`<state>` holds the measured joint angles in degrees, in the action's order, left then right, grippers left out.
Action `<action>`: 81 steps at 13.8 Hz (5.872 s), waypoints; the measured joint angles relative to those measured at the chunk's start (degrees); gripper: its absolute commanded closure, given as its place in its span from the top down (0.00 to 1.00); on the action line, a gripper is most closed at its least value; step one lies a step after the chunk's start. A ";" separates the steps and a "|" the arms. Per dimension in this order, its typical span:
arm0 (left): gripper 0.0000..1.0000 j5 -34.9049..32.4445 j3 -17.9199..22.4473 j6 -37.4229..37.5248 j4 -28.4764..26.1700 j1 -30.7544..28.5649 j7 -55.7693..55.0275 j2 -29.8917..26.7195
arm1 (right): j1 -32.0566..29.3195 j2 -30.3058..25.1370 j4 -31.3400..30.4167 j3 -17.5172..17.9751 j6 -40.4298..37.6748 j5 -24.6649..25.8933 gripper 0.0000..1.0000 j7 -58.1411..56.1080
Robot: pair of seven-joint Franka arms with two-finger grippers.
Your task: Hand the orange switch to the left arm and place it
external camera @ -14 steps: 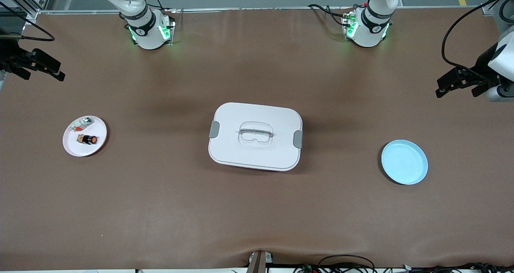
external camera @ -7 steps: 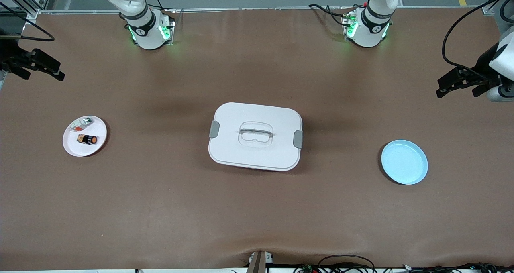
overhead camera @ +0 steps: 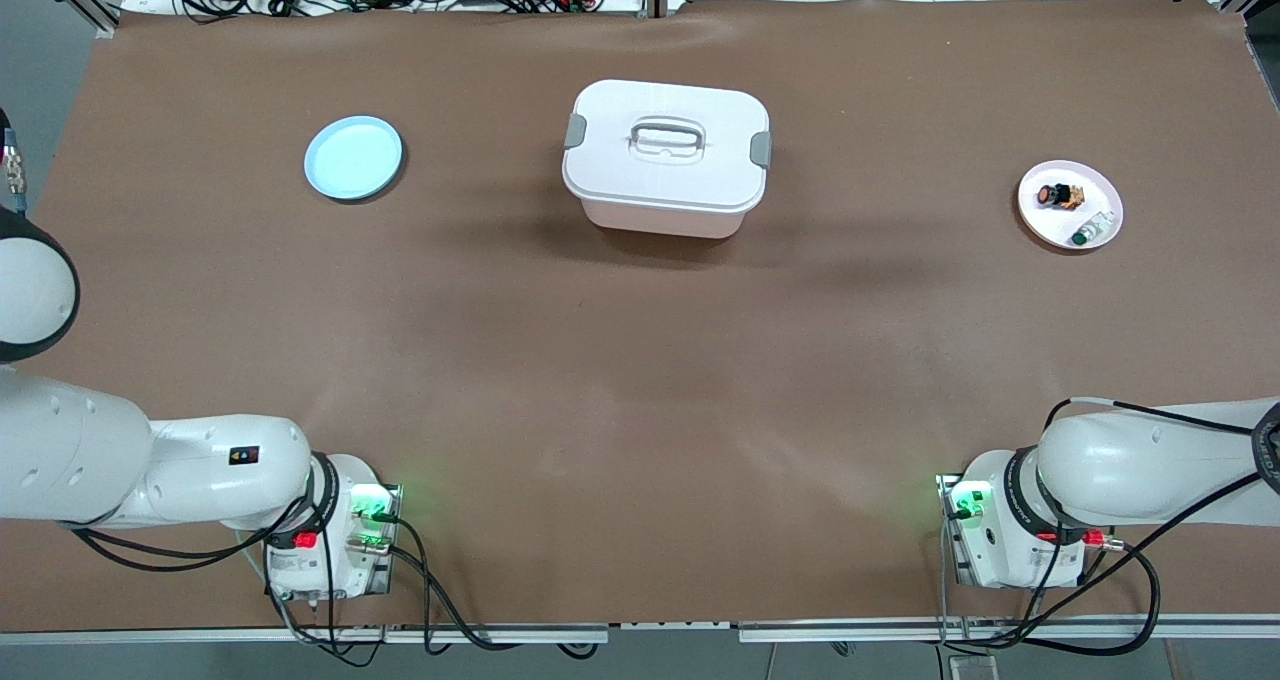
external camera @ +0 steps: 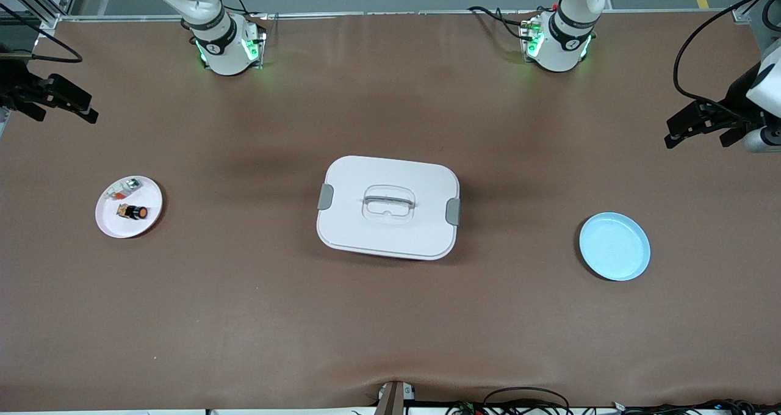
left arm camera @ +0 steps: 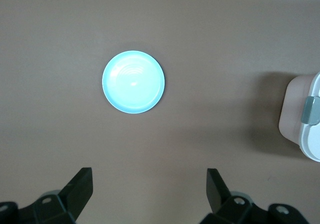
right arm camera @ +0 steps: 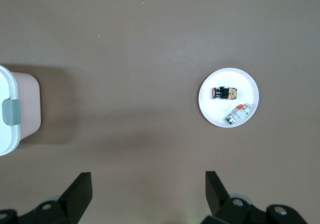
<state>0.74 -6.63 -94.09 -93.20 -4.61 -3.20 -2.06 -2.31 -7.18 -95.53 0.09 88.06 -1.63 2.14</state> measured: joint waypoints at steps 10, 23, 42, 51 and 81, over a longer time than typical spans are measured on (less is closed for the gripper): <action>1.00 0.00 -0.25 0.00 0.30 0.09 0.00 0.00 | 0.00 0.00 -0.02 0.00 0.02 0.00 1.00 0.00; 1.00 0.00 -0.25 0.00 0.46 0.09 0.09 0.01 | -0.39 0.00 -0.02 -0.08 0.09 0.01 1.00 -0.03; 1.00 0.00 -0.35 0.18 0.54 0.50 0.29 0.69 | -1.64 5.83 3.74 -0.13 0.37 0.78 1.00 -1.30; 1.00 0.00 -0.38 0.38 0.53 0.66 0.30 1.23 | -5.40 12.36 4.84 -0.39 0.57 0.82 1.00 -6.30; 1.00 0.00 -0.61 0.41 1.11 1.80 0.30 3.15 | -18.78 27.93 -18.03 -0.36 43.02 -0.58 1.00 -15.21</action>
<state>0.75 -7.25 -93.68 -92.09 -2.81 -2.90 1.09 -21.08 20.74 -113.57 -0.27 131.08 -2.20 -13.07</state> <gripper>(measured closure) 0.000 0.000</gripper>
